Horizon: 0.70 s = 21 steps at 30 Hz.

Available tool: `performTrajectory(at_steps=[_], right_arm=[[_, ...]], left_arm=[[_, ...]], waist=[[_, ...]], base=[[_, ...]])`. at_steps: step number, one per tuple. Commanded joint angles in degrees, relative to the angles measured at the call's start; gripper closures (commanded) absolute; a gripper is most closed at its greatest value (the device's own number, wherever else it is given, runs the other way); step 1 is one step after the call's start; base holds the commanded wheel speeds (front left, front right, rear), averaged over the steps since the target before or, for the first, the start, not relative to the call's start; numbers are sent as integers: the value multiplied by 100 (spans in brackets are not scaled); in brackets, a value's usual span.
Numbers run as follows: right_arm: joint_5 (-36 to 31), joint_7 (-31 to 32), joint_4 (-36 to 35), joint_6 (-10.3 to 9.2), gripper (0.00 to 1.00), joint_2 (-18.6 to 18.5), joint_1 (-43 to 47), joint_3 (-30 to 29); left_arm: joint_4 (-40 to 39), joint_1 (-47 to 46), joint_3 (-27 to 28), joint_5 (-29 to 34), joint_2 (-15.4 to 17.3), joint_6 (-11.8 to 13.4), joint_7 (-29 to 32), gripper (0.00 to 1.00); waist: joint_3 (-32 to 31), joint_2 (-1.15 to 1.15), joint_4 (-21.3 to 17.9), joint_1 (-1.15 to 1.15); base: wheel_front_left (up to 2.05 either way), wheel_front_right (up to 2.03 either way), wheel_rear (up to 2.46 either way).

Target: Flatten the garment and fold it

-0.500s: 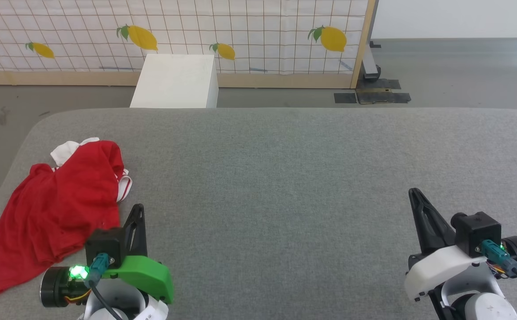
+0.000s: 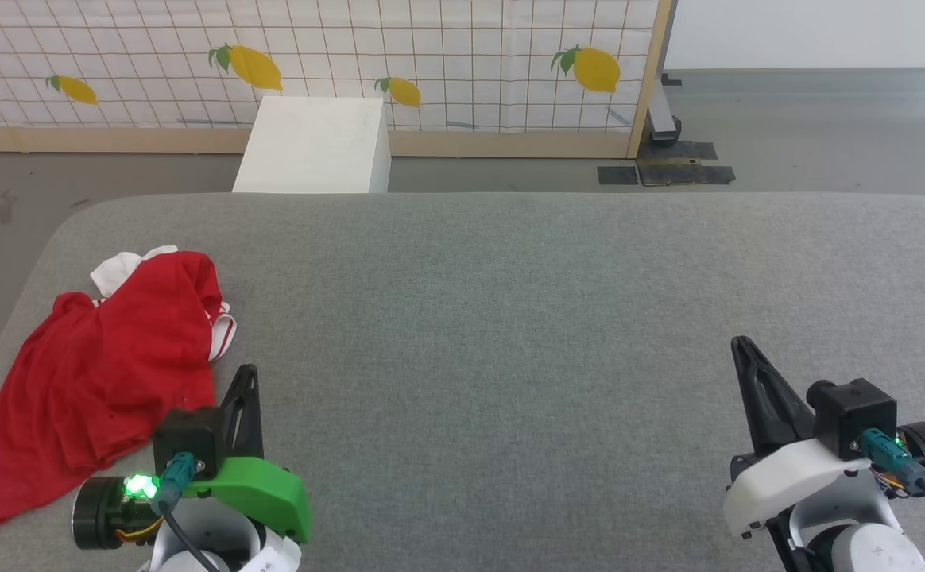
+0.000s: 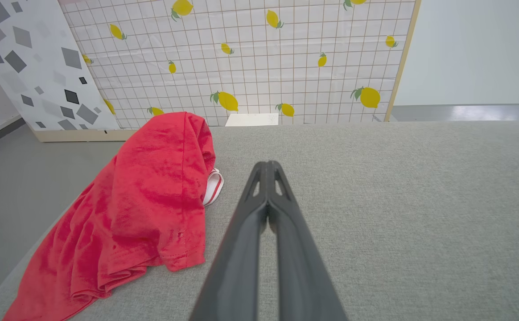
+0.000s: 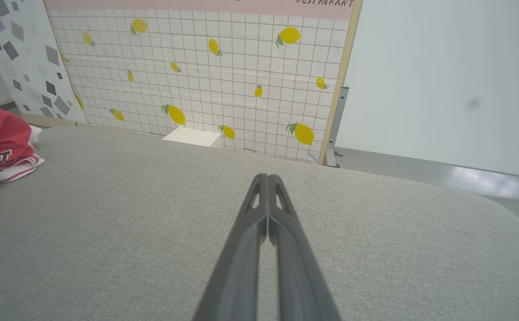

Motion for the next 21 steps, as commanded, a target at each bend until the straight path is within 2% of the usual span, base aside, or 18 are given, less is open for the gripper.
performTrajectory(at_steps=[1,2,21], right_arm=[[-37,1,-31,-9,100,13,87,8],[1,0,1,0,0,0,0,0],[253,-187,131,-1,0,0,89,-85]], left_arm=[[-14,5,18,72,-22,-6,8,100],[1,0,-1,0,1,0,0,0],[136,-12,-191,-134,-2,98,-175,0]], waist=[[0,0,0,0],[0,0,0,0],[-1,0,0,0]], base=[[0,0,0],[0,0,0],[0,0,0]])
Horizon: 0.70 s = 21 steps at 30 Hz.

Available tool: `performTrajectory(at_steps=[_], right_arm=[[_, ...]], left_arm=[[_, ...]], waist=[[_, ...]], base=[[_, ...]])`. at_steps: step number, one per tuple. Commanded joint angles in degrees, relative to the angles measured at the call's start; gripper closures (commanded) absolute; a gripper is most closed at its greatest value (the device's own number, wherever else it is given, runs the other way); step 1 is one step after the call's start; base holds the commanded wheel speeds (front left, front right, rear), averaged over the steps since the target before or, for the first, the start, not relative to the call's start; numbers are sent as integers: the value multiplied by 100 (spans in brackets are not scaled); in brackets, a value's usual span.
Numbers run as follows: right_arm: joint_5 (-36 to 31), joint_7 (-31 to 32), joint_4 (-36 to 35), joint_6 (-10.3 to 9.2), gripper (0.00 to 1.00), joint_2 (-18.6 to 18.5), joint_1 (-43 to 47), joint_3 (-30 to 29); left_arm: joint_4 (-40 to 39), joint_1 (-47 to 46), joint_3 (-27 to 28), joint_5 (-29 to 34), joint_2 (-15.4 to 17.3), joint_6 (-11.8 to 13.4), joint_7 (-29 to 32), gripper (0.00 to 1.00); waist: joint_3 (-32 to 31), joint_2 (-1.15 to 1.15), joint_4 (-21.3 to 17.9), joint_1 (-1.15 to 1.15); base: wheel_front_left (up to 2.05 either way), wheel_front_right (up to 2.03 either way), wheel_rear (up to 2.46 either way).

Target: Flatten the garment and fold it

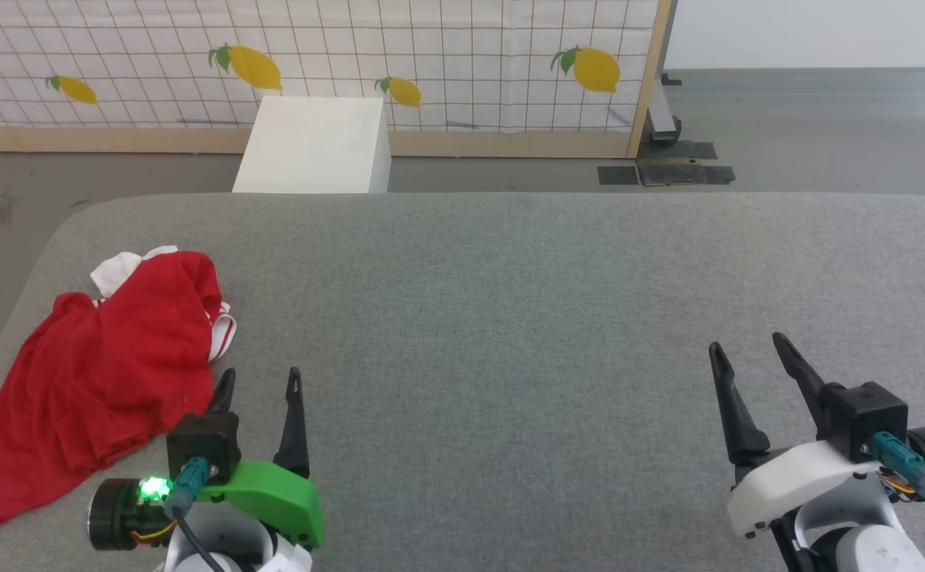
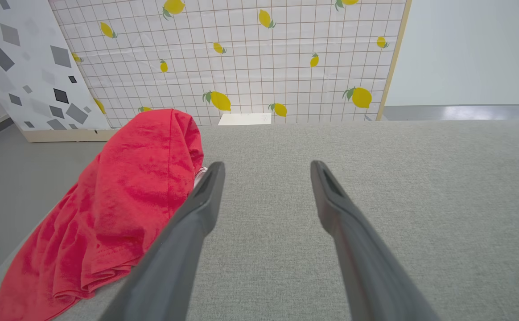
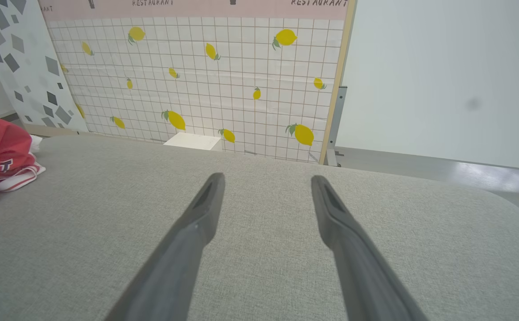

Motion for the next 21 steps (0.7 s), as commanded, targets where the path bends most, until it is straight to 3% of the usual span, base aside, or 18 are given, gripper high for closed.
performTrajectory(at_steps=[1,21], right_arm=[[87,-63,44,-1,0,2,95,-27],[315,-299,211,-3,0,4,192,-73]], left_arm=[[32,-13,-32,-53,-3,47,-60,0],[155,-1,-178,-213,41,237,-298,0]], waist=[[-2,0,4,0],[-1,0,358,0]], base=[[0,0,0],[0,0,0]])
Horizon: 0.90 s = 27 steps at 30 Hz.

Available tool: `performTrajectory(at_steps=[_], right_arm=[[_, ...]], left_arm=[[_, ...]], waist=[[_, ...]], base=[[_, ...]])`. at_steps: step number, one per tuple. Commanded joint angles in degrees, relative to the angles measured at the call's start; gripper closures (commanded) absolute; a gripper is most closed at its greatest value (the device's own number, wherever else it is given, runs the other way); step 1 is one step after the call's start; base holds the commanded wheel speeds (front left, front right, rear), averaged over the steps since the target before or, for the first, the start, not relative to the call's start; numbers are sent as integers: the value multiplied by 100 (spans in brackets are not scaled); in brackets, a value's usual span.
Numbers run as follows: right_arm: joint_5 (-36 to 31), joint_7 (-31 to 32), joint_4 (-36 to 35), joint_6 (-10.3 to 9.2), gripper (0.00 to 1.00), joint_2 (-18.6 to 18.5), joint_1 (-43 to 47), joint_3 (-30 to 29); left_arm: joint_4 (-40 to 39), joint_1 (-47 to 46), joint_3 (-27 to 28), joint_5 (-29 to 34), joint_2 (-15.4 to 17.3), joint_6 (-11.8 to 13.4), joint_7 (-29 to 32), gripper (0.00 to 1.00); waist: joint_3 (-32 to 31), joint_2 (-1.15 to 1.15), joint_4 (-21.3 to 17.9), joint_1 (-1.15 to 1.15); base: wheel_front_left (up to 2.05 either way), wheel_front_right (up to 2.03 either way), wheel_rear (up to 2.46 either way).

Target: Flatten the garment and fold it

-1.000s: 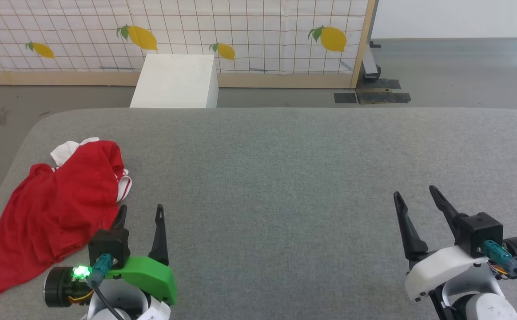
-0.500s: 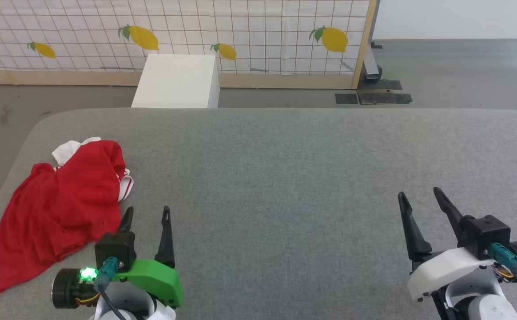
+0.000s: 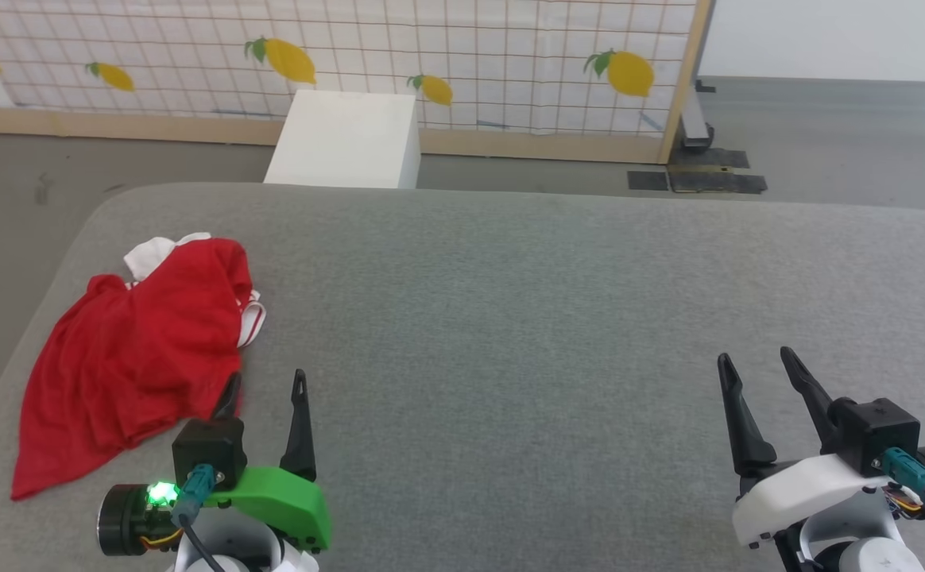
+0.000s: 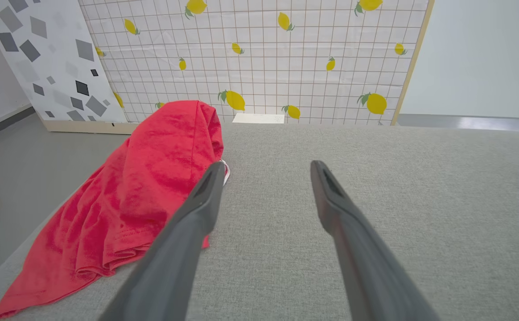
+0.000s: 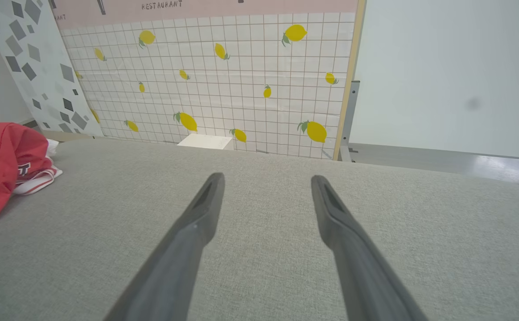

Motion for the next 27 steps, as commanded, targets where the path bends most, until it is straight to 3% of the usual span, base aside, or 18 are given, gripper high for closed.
performTrajectory(at_steps=[1,27], right_arm=[[72,-71,36,-3,0,4,92,1],[367,-380,256,-4,0,8,254,32]], left_arm=[[15,4,-24,-73,30,48,-62,0],[73,114,-242,-328,87,346,-371,0]], waist=[[4,0,94,0],[32,0,1214,0]], base=[[0,0,0],[0,0,0]])
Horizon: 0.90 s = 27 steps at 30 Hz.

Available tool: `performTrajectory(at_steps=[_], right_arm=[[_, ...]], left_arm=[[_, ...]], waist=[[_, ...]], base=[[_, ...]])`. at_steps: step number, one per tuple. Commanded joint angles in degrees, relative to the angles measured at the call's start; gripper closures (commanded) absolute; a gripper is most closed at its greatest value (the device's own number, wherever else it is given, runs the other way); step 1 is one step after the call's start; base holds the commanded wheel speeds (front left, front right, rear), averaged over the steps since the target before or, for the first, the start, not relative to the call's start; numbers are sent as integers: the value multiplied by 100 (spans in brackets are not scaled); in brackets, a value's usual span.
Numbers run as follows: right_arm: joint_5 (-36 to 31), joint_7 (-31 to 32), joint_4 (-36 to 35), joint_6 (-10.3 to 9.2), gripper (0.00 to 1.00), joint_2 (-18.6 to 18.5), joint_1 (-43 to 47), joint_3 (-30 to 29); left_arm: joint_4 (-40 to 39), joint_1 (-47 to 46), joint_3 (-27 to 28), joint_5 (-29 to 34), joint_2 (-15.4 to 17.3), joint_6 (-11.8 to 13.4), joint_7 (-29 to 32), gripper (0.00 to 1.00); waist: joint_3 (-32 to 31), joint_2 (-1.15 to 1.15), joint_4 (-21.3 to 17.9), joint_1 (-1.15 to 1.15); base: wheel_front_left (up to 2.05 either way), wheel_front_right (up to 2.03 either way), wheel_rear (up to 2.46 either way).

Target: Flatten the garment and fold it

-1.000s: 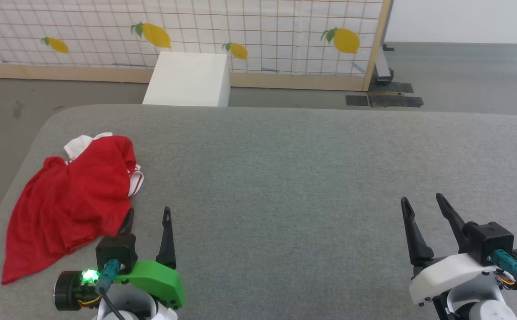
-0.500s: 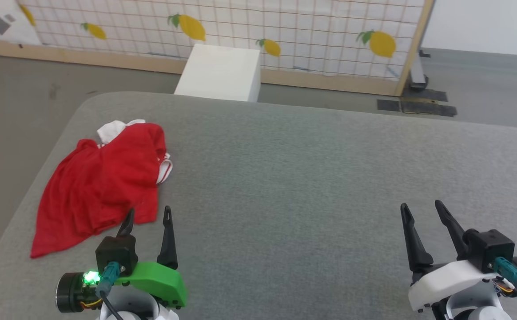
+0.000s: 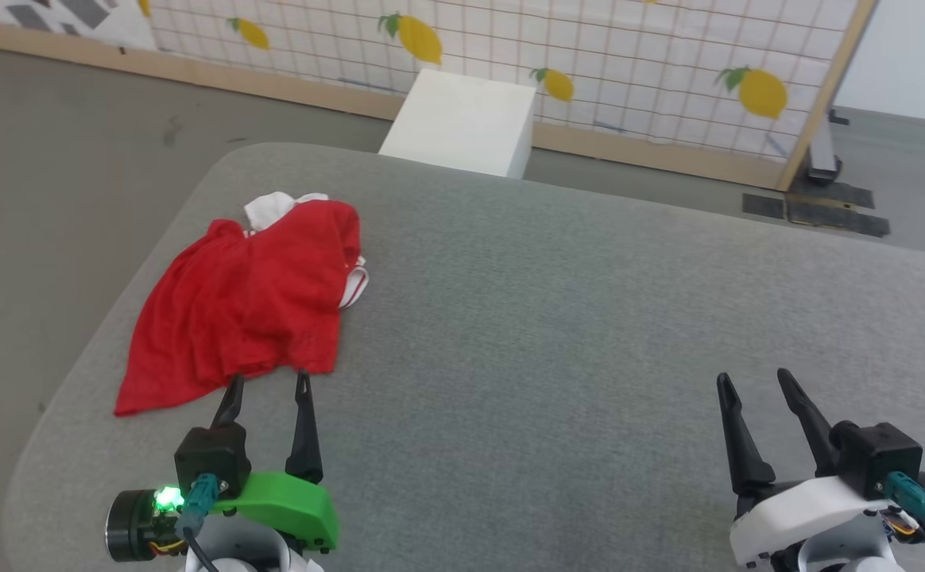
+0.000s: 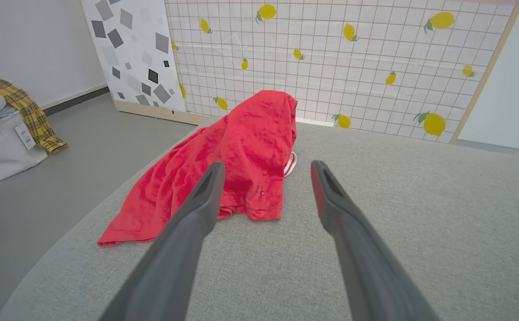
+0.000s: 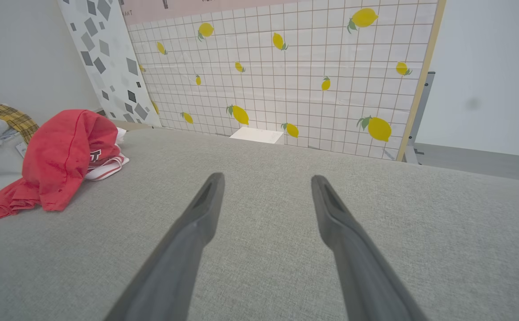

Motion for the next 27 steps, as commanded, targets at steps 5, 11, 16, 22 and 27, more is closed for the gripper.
performTrajectory(at_steps=[5,11,16,22,27], right_arm=[[135,-120,71,-5,0,7,125,-21],[217,-191,126,-5,0,8,176,-29],[287,-252,180,-5,0,8,204,-30],[353,-322,246,-6,0,9,227,-22],[390,-380,293,-6,0,10,253,-15]], left_arm=[[31,122,-57,-108,60,104,-108,0],[53,136,-116,-171,77,172,-178,0],[70,161,-161,-235,88,230,-239,0],[82,196,-210,-316,95,305,-310,0],[99,217,-260,-355,120,363,-368,0]], waist=[[6,0,293,0],[5,0,519,0],[11,0,689,0],[14,0,855,0],[18,0,973,0]], base=[[0,0,0],[0,0,0],[0,0,0],[0,0,0],[0,0,0]])
